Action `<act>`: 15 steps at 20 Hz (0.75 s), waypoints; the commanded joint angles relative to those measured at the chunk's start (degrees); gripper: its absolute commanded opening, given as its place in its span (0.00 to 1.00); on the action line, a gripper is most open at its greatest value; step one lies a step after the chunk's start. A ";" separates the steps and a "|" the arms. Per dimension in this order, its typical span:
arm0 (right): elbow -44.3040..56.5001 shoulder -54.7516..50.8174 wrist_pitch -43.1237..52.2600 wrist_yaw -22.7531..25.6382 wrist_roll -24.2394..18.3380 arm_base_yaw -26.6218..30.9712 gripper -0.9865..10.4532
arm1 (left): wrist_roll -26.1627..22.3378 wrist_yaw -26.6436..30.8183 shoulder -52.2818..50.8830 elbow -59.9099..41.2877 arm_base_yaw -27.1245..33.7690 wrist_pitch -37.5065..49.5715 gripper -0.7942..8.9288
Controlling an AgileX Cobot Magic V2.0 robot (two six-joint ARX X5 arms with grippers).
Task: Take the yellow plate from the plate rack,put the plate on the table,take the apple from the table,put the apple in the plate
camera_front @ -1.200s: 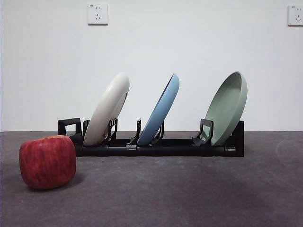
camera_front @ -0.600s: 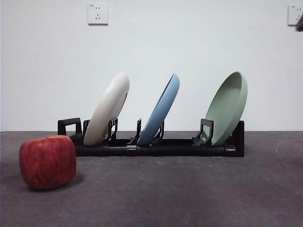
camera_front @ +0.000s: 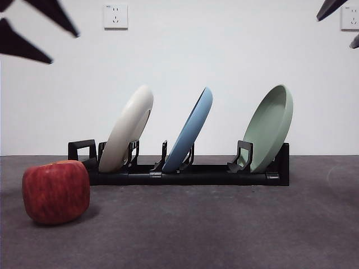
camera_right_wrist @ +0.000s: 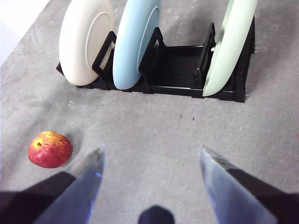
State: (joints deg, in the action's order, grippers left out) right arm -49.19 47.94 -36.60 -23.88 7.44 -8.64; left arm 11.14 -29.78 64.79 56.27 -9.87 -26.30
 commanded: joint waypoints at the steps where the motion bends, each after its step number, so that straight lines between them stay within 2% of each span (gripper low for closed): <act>1: -0.26 0.07 0.11 -0.09 -0.61 -0.04 0.39 | -0.81 1.99 5.79 5.99 -2.29 0.61 0.44; 7: -0.26 0.07 0.11 0.04 -0.66 -0.04 0.39 | -1.36 4.85 21.70 18.47 -5.68 2.58 0.43; 13: -0.26 0.07 0.11 0.24 -0.63 -0.04 0.39 | -1.31 6.16 31.04 19.26 -8.07 7.02 0.43; 15: -0.26 0.07 0.11 0.26 -0.66 -0.04 0.39 | -2.60 6.38 32.59 19.26 -8.83 8.61 0.43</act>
State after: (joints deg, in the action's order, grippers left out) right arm -49.19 47.94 -36.62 -23.81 7.44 -8.64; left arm 9.96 -23.09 97.06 75.66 -18.59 -18.06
